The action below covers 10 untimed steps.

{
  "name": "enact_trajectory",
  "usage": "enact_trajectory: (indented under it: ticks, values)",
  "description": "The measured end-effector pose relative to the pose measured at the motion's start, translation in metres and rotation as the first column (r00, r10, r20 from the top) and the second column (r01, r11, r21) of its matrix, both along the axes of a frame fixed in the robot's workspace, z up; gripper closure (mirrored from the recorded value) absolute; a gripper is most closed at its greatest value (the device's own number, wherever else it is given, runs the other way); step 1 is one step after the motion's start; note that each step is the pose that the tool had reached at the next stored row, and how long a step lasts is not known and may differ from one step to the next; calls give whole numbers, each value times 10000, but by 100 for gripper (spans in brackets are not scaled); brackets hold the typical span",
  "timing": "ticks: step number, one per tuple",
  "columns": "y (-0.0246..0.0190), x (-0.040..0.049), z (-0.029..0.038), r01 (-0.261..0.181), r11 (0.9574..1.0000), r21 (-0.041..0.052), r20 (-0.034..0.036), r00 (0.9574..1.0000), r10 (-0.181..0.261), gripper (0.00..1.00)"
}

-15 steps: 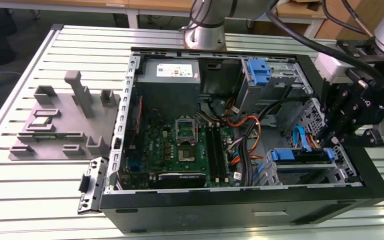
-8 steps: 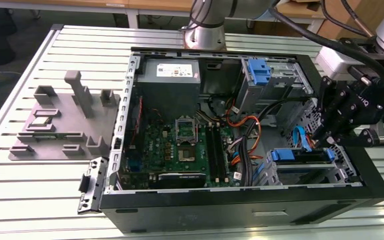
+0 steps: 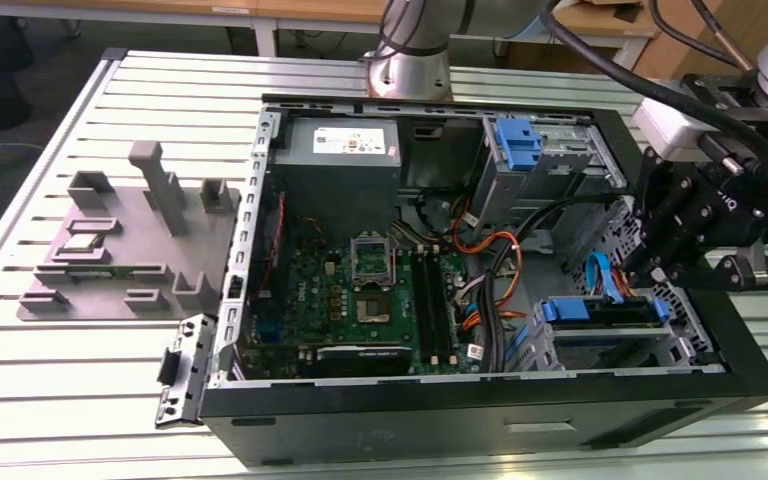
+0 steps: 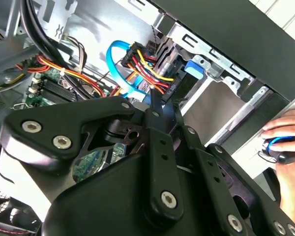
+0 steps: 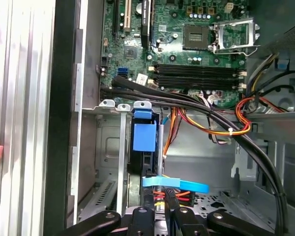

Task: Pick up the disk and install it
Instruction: 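Insert the second disk wire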

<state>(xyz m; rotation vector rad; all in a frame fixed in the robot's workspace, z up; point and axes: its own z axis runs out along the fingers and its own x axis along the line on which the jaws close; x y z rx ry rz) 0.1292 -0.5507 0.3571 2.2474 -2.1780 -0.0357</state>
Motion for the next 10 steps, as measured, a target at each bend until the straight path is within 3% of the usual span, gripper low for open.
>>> enact_trajectory:
  ticks: [10]
  values:
    - [-4,0,36,11,10000,15,0,10000,-11,76]
